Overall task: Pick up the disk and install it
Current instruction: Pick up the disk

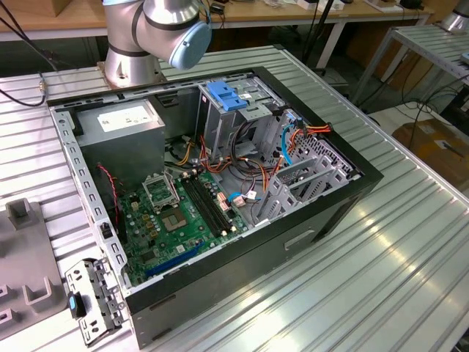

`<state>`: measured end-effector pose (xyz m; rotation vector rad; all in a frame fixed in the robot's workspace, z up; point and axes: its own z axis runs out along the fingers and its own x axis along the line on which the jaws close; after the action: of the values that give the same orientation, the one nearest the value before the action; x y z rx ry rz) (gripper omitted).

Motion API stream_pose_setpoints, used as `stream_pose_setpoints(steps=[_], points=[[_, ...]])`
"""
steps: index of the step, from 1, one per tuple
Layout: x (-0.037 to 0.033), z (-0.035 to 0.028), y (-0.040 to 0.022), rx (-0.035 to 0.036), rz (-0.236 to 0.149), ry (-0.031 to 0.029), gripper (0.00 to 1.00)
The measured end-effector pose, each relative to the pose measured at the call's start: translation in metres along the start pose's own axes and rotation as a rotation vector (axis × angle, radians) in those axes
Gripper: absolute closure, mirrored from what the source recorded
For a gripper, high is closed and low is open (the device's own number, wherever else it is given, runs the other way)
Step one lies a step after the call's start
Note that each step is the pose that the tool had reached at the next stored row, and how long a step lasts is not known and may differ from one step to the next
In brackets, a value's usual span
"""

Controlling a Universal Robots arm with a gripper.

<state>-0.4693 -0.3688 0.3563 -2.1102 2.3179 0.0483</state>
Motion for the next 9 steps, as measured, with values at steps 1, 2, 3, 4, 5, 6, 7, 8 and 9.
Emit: stream_pose_setpoints(steps=[1,2,3,4,5,6,7,8,9], points=[[0.0036,0.0032,-0.0005,0.0002,-0.004,-0.0004,0.64],[0.0049,0.0048,-0.0006,0.0002,-0.006,-0.0004,0.64],[0.0056,0.0069,-0.0007,0.0000,-0.007,-0.0003,0.64],[0.0057,0.0100,-0.0008,0.0000,-0.008,-0.0003,0.64],[0.0057,0.0113,-0.0008,-0.0001,-0.009,-0.0002,0.62],[0.0057,0.0126,-0.0008,-0.0001,-0.009,-0.0003,0.56],[0.0058,0.0146,-0.0009,0.0001,-0.009,-0.0004,0.56],[0.0056,0.0152,-0.0010,-0.0001,-0.009,-0.0005,0.56],[0.0049,0.0153,-0.0011,-0.0003,-0.009,-0.0008,0.56]])
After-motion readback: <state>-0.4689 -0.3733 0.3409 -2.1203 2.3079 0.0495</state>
